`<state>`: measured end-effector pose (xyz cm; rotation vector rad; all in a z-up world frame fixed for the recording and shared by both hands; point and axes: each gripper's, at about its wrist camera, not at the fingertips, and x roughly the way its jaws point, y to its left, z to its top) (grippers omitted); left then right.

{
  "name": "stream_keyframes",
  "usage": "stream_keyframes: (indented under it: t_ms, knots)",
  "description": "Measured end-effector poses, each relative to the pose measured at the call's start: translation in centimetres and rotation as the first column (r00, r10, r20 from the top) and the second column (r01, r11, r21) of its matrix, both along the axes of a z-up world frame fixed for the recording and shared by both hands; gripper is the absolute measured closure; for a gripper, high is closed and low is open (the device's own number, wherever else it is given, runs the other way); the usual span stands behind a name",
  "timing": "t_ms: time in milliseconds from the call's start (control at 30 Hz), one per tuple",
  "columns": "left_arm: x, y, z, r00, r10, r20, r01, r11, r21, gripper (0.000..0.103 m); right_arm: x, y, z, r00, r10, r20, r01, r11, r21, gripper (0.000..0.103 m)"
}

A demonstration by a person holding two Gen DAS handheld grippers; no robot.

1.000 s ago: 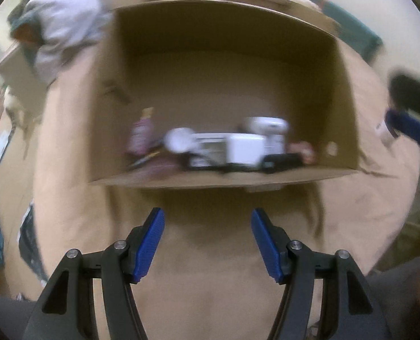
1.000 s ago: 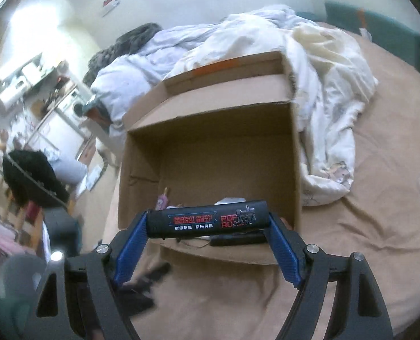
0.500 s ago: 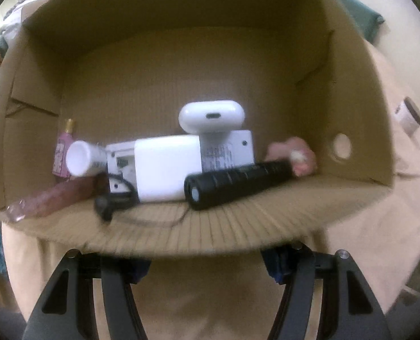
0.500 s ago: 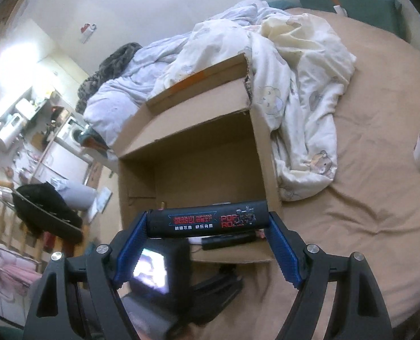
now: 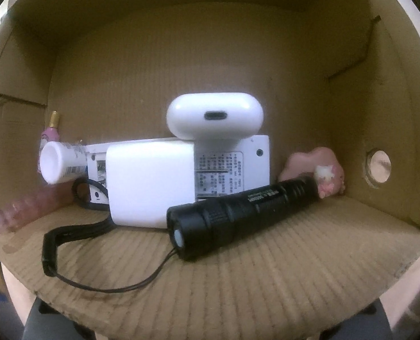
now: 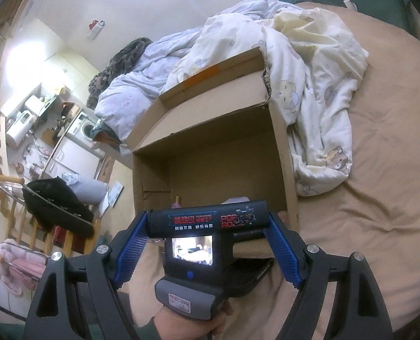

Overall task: Organize rigid objects
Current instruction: 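Grasp the white pill bottle with the left gripper while the right holds the power bank, then lower the pill bottle and power bank into the box and open both grippers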

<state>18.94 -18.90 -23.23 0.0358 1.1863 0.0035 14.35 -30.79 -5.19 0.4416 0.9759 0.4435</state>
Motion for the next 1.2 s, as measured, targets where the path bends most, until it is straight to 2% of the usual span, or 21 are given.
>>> stream_keyframes:
  t_ms: [33,67,100,167,333,633,833,1000,1200]
  knots:
    - [0.0,0.1,0.1,1.0,0.001,0.003,-0.001,1.0,-0.003,0.047,0.0,0.0,0.0,1.0,0.002,-0.001,-0.002,1.0,-0.001,0.017]
    - [0.0,0.5,0.3,1.0,0.008,0.008,-0.008,1.0,-0.006,0.059,0.0,0.1,0.0,1.0,0.003,-0.001,-0.003,1.0,-0.003,0.017]
    - [-0.5,1.0,0.3,1.0,0.017,0.01,-0.017,1.0,-0.021,0.06,0.0,0.2,0.0,1.0,0.004,-0.001,-0.004,1.0,-0.006,0.017]
    - [-1.0,2.0,0.4,1.0,0.017,0.015,-0.016,0.999,-0.043,0.06,-0.1,0.2,-0.1,1.0,0.006,-0.002,-0.006,1.0,-0.011,0.017]
    - [-2.3,2.6,0.5,0.999,-0.014,0.03,0.014,1.0,-0.01,0.06,0.0,0.3,-0.3,1.0,0.004,-0.008,-0.004,1.0,-0.022,0.017]
    - [-5.4,6.0,1.6,0.999,0.002,0.035,-0.002,1.0,0.017,0.06,0.2,0.5,-1.0,1.0,-0.005,-0.021,0.004,0.998,-0.069,0.017]
    - [-8.8,10.1,5.2,0.998,0.036,0.057,-0.035,0.999,-0.016,0.06,0.1,0.5,-1.2,0.999,-0.019,-0.029,0.016,0.995,-0.097,0.017]
    - [-11.0,12.7,10.0,0.988,-0.003,0.156,0.001,1.0,0.01,0.06,-0.2,1.0,-1.0,1.0,-0.015,-0.014,0.013,0.993,-0.121,0.017]
    - [-10.5,14.0,15.3,0.974,-0.022,0.227,0.022,1.0,0.002,0.06,0.4,2.0,-0.6,1.0,-0.006,0.02,0.009,0.989,-0.147,0.017]
